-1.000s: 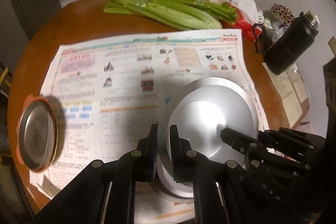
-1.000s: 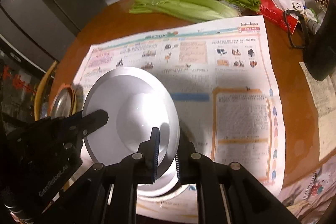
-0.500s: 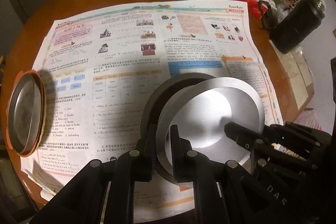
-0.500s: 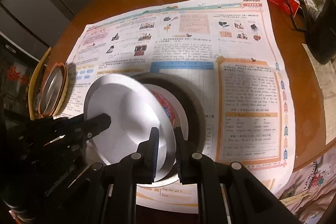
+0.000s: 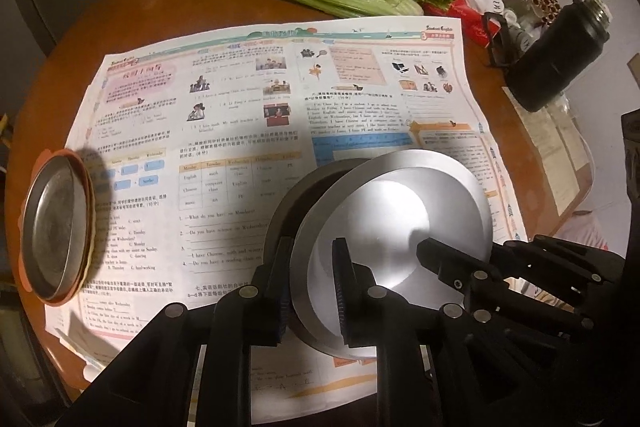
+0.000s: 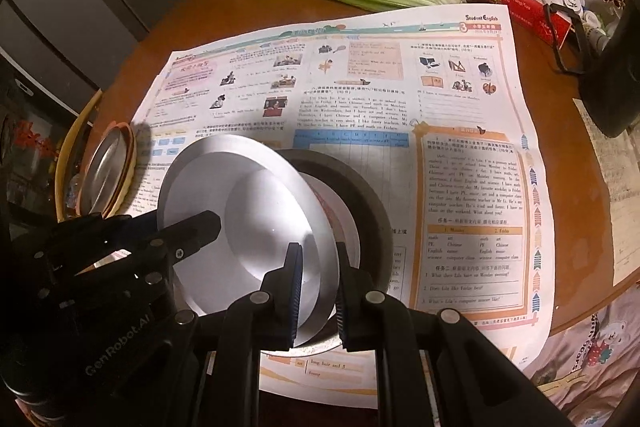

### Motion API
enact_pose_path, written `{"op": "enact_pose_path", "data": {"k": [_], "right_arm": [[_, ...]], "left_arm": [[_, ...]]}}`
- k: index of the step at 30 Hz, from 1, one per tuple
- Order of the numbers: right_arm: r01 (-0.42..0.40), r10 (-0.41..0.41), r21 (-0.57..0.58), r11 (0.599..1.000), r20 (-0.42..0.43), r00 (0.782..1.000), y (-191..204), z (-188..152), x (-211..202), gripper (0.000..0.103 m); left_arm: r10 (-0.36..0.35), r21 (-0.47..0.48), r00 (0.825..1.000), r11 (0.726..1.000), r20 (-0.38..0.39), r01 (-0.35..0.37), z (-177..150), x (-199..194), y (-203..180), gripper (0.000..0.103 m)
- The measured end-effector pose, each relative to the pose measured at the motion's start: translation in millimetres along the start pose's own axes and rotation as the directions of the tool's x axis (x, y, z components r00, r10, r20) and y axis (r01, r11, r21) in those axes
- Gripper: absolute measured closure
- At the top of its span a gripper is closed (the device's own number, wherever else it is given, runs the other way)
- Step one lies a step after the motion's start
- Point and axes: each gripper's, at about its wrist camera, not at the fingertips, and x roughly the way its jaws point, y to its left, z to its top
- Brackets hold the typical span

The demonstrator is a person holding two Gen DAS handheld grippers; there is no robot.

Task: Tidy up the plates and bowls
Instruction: 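Carry the white bowl with both tools and lower it into the steel bowl, then open both tools and reposition them on the steel bowl's rim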

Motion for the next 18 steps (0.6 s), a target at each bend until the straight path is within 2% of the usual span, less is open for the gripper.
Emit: {"op": "enact_pose_path", "data": {"k": [4,10,13,15,18], "right_arm": [[0.016,-0.016,-0.01,1.0,-0.028,0.999,0.4,-1.2,2.6,0.087],[0.01,-0.01,-0.008,1.0,-0.021,1.0,0.8,-1.2,0.7,0.087],[0.034,-0.034,-0.01,0.999,-0.009,0.999,0.7,-0.1,-1.6,0.087],[0.042,-0.042,-0.004,0.999,0.001,0.999,-1.4,1.2,-3.7,0.087],[0.062,-0.062,0.001,0.998,0.013,0.998,-5.9,3.0,-7.3,0.086]], "left_arm": [[0.003,0.017,1.0,1.0,-0.012,-0.003,-0.7,0.7,-5.0,0.076],[0.003,0.01,1.0,1.0,-0.014,-0.003,0.2,3.3,-4.0,0.073],[0.014,0.002,1.0,1.0,0.001,-0.014,2.4,2.0,-2.4,0.063],[0.019,-0.006,1.0,1.0,0.008,-0.019,4.1,0.3,-0.3,0.049],[0.003,-0.014,1.0,1.0,0.022,-0.002,7.1,-2.8,2.7,0.043]]}}
